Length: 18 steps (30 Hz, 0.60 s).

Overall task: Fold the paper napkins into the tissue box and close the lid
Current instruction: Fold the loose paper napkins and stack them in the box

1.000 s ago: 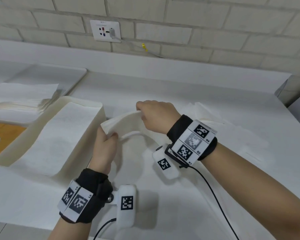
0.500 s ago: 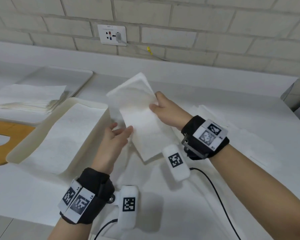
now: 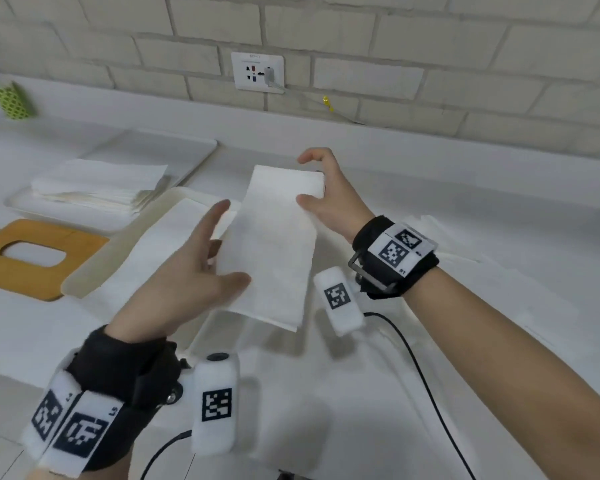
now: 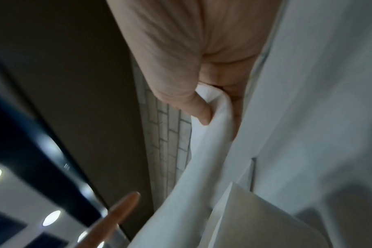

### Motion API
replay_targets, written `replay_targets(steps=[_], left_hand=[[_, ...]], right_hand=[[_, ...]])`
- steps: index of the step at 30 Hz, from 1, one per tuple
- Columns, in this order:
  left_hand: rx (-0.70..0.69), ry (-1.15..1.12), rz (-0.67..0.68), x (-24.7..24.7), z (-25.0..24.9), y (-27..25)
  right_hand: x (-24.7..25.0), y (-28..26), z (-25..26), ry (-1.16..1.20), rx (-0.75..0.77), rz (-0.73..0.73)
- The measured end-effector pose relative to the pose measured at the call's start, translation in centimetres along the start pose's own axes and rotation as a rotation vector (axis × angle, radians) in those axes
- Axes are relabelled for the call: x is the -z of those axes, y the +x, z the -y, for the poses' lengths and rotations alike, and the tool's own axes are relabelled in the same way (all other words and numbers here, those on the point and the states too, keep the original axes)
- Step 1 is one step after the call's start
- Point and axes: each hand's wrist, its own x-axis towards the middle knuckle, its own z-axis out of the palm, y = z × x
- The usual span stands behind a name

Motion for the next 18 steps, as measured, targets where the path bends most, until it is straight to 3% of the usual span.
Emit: replay_targets(steps=[4,8,12,18], left_hand=[[0.017,0.13,-0.295,3.6,-0.6,-1.5],[0.135,0.273,-0.504,6.1,0.8,-2.0],[0.326,0.38,-0.519,6.8,2.4,-1.4],[0.497,0.615,-0.347,6.9,3.1,-0.8]], right_hand=[[-2.2,1.8,2.3,-0.13,0.19,0.017],[-5.7,4.0,3.2,-0.184,0.196,0.06],[-9.1,5.3,2.4,-0.284,0.096,0.201],[-11.3,7.1,0.8,-0.652,0.001,0.465]])
